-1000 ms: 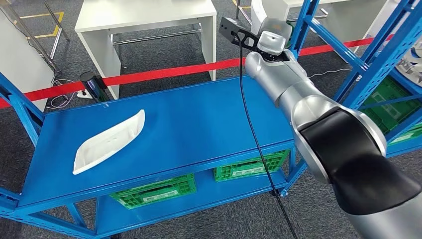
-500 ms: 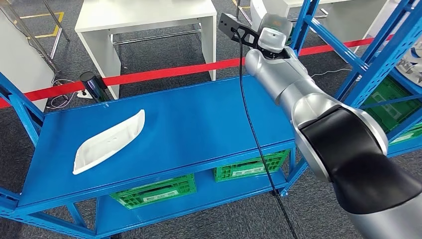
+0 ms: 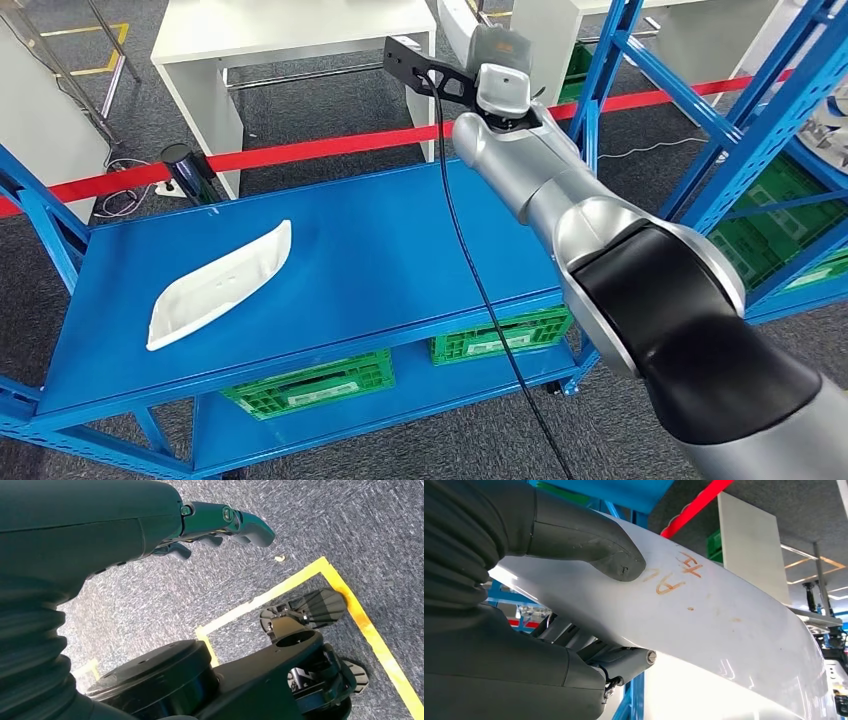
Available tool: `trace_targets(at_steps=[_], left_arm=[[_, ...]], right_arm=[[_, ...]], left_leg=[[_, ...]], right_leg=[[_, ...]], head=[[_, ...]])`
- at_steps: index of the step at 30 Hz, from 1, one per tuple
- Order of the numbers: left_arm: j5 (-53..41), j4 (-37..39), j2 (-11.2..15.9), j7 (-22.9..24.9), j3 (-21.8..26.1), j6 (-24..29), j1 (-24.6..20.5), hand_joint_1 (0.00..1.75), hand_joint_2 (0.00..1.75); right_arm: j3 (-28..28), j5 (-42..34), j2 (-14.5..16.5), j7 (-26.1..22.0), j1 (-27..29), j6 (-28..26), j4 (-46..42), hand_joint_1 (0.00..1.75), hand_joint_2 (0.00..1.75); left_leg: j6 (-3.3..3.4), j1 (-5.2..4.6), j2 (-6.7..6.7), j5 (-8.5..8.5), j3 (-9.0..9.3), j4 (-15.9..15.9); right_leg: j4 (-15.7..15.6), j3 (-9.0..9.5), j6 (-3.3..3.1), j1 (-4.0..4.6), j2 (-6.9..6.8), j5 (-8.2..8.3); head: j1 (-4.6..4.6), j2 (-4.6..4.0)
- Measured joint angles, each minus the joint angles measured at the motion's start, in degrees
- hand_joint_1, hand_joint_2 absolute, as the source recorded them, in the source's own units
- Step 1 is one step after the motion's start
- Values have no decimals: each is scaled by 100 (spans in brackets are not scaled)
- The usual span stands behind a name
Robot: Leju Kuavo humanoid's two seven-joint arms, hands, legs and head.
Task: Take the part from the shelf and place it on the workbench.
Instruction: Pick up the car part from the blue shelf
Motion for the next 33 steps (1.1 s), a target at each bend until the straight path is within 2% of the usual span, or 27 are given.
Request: trace_targets(at_steps=[6, 10, 13, 15, 18, 19, 20, 21, 23, 24, 25, 28, 29, 31, 33], left_arm=[[-179, -5, 16, -433, 3, 0, 13, 0, 175], [-132, -7, 37, -489, 3, 0, 18, 0, 175], [-104, -8, 45, -490, 4, 0, 20, 0, 175], [-100, -9, 46, -488, 5, 0, 17, 0, 175], [-96, -9, 46, -477, 5, 0, 10, 0, 175], [-96, -9, 46, -472, 5, 0, 14, 0, 175], [-94, -9, 45, -467, 5, 0, 20, 0, 175], [-92, -9, 44, -465, 5, 0, 25, 0, 175], [-80, -11, 45, -467, 7, 0, 27, 0, 175], [-74, -13, 48, -470, 8, 0, 26, 0, 175], [-67, -14, 52, -477, 8, 0, 26, 0, 175], [-57, -14, 58, -489, 10, 0, 40, 0, 175], [-54, -13, 61, -488, 12, 0, 45, 0, 175], [-45, -13, 63, -487, 15, 0, 42, 0, 175], [-32, -13, 63, -487, 19, 0, 38, 0, 175]], right_arm=[[-131, 121, -49, -23, 72, -12, 5, 175, 175], [-194, 188, -96, -25, 114, -8, 5, 175, 175], [-246, 230, -119, -40, 129, -4, 4, 175, 175], [-276, 247, -141, -50, 128, -3, 4, 175, 175], [-286, 280, -163, -59, 169, 16, 9, 175, 175], [-288, 295, -167, -60, 197, 27, 13, 175, 175], [-290, 310, -168, -62, 220, 38, 16, 175, 175], [-291, 327, -169, -69, 232, 48, 19, 175, 175], [-291, 369, -168, -93, 228, 67, 20, 175, 175], [-292, 390, -163, -105, 225, 78, 20, 175, 175], [-292, 406, -158, -107, 225, 86, 20, 175, 175], [-295, 438, -149, -101, 233, 108, 20, 175, 175], [-296, 455, -146, -111, 232, 112, 20, 175, 175], [-300, 506, -140, -149, 227, 116, 20, 175, 175], [-315, 572, -131, -204, 234, 120, 20, 175, 175]], left_leg=[[2, -1, 1, -1, -1, 1], [78, -28, 6, -40, -15, 44], [136, -8, 22, -5, 47, -57], [185, 26, 49, 55, 117, -164], [213, 34, 63, 71, 119, -172], [210, 38, 62, 66, 111, -161], [200, 46, 61, 58, 100, -143], [178, 60, 59, 44, 83, -109], [100, 86, 54, -4, 24, -3], [55, 89, 48, -26, -9, 52], [12, 83, 42, -36, -37, 100], [-98, 80, 25, -19, -95, 139], [-127, 87, 31, -81, -130, 187], [-165, 93, 49, -428, -288, 601], [-182, 92, 54, -856, -514, 1317]], right_leg=[[-7, 1, 3, -8, 1, 2], [-38, 11, 49, -50, 2, 13], [-53, 27, 95, -41, 1, 5], [214, -87, 107, -22, -10, -177], [1265, -598, 124, -19, -18, -670], [1490, -718, 138, -26, -19, -707], [1506, -742, 152, -37, -23, -631], [1280, -644, 168, -53, -29, -450], [561, -288, 189, -72, -35, -107], [312, -161, 168, -66, -24, -6], [203, -111, 132, -58, -11, 2], [204, -175, -22, -48, 9, 3], [200, -196, -72, -51, 6, 31], [175, -238, -158, -57, -4, 94], [172, -308, -197, -38, -10, 156]], head=[[0, 0], [-2, 0], [-1, 0], [5, 0], [9, 0], [9, 0], [10, 0], [10, 0], [12, 0], [11, 0], [9, 0], [4, 0], [-2, 0], [-20, 0], [-32, 0]])
